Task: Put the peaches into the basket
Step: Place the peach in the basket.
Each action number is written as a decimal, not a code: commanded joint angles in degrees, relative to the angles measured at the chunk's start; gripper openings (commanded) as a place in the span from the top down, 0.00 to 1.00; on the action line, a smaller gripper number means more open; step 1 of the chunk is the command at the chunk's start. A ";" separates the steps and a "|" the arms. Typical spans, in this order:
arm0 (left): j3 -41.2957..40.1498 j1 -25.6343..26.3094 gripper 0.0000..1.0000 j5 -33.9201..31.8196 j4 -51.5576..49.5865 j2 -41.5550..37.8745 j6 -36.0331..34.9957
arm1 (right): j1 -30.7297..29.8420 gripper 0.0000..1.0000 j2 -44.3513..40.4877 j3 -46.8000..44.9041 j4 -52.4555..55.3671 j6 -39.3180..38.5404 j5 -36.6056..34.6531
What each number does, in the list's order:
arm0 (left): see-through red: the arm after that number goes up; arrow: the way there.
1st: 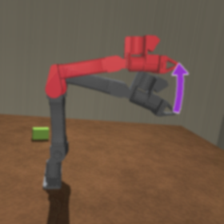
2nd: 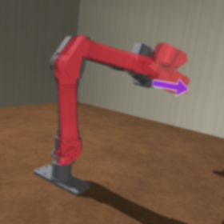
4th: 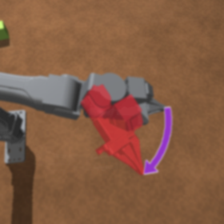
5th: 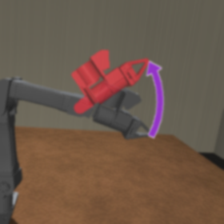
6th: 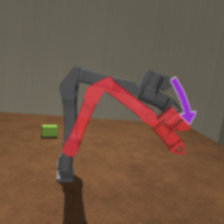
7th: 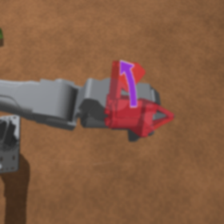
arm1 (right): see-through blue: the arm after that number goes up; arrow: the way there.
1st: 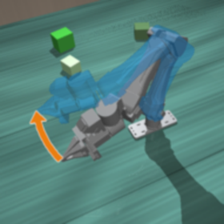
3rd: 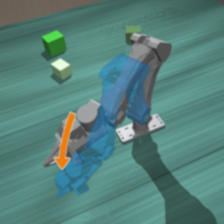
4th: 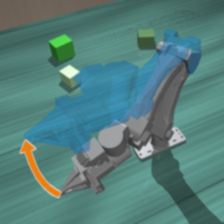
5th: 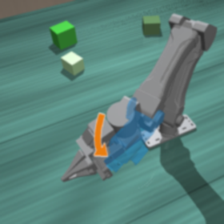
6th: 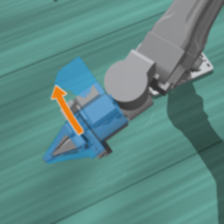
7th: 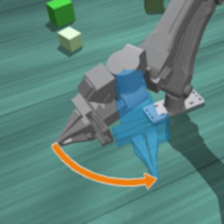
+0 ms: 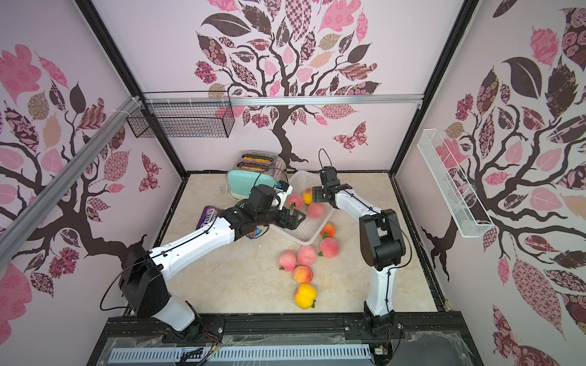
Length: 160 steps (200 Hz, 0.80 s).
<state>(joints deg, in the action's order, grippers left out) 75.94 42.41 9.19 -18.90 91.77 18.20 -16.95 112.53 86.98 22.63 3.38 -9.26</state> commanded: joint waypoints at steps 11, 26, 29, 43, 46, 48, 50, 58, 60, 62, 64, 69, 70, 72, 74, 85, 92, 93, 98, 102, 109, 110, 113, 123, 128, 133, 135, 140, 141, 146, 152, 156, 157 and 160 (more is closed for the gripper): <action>-0.78 -0.16 0.03 0.26 1.23 0.78 0.17 | 0.34 0.12 0.63 2.41 -0.12 -0.76 -0.99; -0.74 -0.18 0.03 0.30 1.37 0.84 0.31 | 0.34 0.12 0.83 2.60 -0.13 -0.78 -1.07; -0.74 -0.21 0.03 0.39 1.40 0.91 0.27 | 0.35 0.12 0.80 2.53 -0.04 -0.82 -1.11; -0.76 -0.22 0.03 0.43 1.41 0.87 0.37 | 0.34 0.11 0.78 2.75 0.02 -0.84 -1.21; -0.78 -0.18 0.03 0.44 1.41 0.83 0.35 | 0.34 0.11 0.84 2.75 -0.04 -0.86 -1.28; -0.81 -0.15 0.03 0.42 1.41 0.82 0.35 | 0.34 0.11 0.85 2.75 0.02 -0.84 -1.22; -0.73 -0.16 0.03 0.40 1.41 0.86 0.35 | 0.40 0.11 0.85 2.69 -0.03 -0.90 -1.27; -0.75 -0.18 0.03 0.39 1.41 0.87 0.35 | 0.35 0.10 0.80 2.75 0.01 -0.92 -1.33; -0.72 -0.19 0.03 0.41 1.41 0.87 0.35 | 0.34 0.10 0.79 2.84 -0.01 -0.92 -1.32; -0.71 -0.22 0.03 0.39 1.45 0.87 0.35 | 0.34 0.09 0.83 2.78 0.01 -0.92 -1.34; -0.77 -0.22 0.03 0.43 1.39 0.80 0.31 | 0.36 0.09 0.80 2.83 0.04 -0.92 -1.30; -0.75 -0.19 0.03 0.40 1.33 0.76 0.26 | 0.34 0.09 0.82 2.80 0.04 -0.92 -1.32; -0.77 -0.21 0.03 0.40 1.37 0.77 0.26 | 0.34 0.09 0.84 2.82 0.04 -0.92 -1.35; -0.68 -0.16 0.03 0.39 1.26 0.76 0.26 | 0.34 0.08 0.85 2.84 0.09 -0.92 -1.33; -0.66 -0.21 0.03 0.39 1.24 0.80 0.20 | 0.38 0.08 0.83 2.84 0.10 -0.92 -1.34; -0.65 -0.21 0.03 0.37 0.98 0.65 0.00 | 0.34 0.07 0.82 2.98 0.04 -1.01 -1.31; -0.71 -0.23 0.03 0.38 0.85 0.60 -0.16 | 0.38 0.06 0.90 3.22 0.28 -1.13 -1.40; -0.66 -0.18 0.03 0.34 0.82 0.56 -0.22 | 0.36 0.06 0.92 3.25 0.29 -1.15 -1.43; -0.75 -0.16 0.03 0.26 0.71 0.44 -0.34 | 0.34 0.07 0.86 3.39 0.46 -1.18 -1.47; -0.72 -0.22 0.03 0.10 0.54 0.34 -0.42 | 0.34 0.06 0.80 3.46 0.56 -1.26 -1.54; -0.71 -0.17 0.03 -0.09 0.33 0.22 -0.51 | 0.34 0.06 0.72 3.54 0.69 -1.31 -1.58; -0.71 -0.15 0.03 -0.11 0.30 0.20 -0.52 | 0.34 0.06 0.65 3.55 0.72 -1.33 -1.57; -0.74 -0.22 0.03 -0.11 0.21 0.09 -0.53 | 0.34 0.06 0.58 3.55 0.67 -1.28 -1.59; -0.64 -0.21 0.03 -0.27 -0.10 -0.14 -0.57 | 0.34 0.06 0.26 3.60 0.83 -1.27 -1.56; -0.67 -0.22 0.03 -0.26 -0.25 -0.33 -0.57 | 0.28 0.06 0.04 3.70 0.92 -1.27 -1.50; -0.71 -0.18 0.03 -0.32 -0.38 -0.51 -0.62 | 0.33 0.06 -0.12 3.82 1.08 -1.27 -1.53; -0.71 -0.21 0.03 -0.31 -0.42 -0.57 -0.55 | 0.34 0.06 -0.27 3.86 1.16 -1.27 -1.53; -0.72 -0.23 0.03 -0.27 -0.61 -0.78 -0.69 | 0.36 0.06 -0.53 3.81 1.34 -1.27 -1.48; -0.72 -0.18 0.03 -0.29 -0.66 -0.83 -0.70 | 0.35 0.06 -0.59 3.81 1.35 -1.27 -1.47; -0.81 -0.16 0.03 -0.35 -0.87 -1.11 -0.68 | 0.34 0.06 -0.97 3.74 1.55 -1.27 -1.47; -1.03 -0.22 0.03 -0.44 -1.22 -1.45 -0.77 | 0.35 0.06 -1.43 3.60 1.82 -1.25 -1.48; -1.14 -0.23 0.03 -0.46 -1.43 -1.74 -0.87 | 0.34 0.06 -1.80 3.65 2.02 -1.26 -1.46; -1.19 -0.23 0.03 -0.52 -1.60 -1.79 -0.88 | 0.34 0.06 -1.88 3.60 2.08 -1.26 -1.46; -1.36 -0.19 0.03 -0.57 -1.78 -2.06 -0.94 | 0.34 0.06 -2.14 3.53 2.26 -1.31 -1.42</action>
<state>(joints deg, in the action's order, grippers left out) 75.75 42.41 9.17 -19.07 91.74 18.00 -16.95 112.97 88.88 23.22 2.46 -10.13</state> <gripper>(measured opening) 0.974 0.938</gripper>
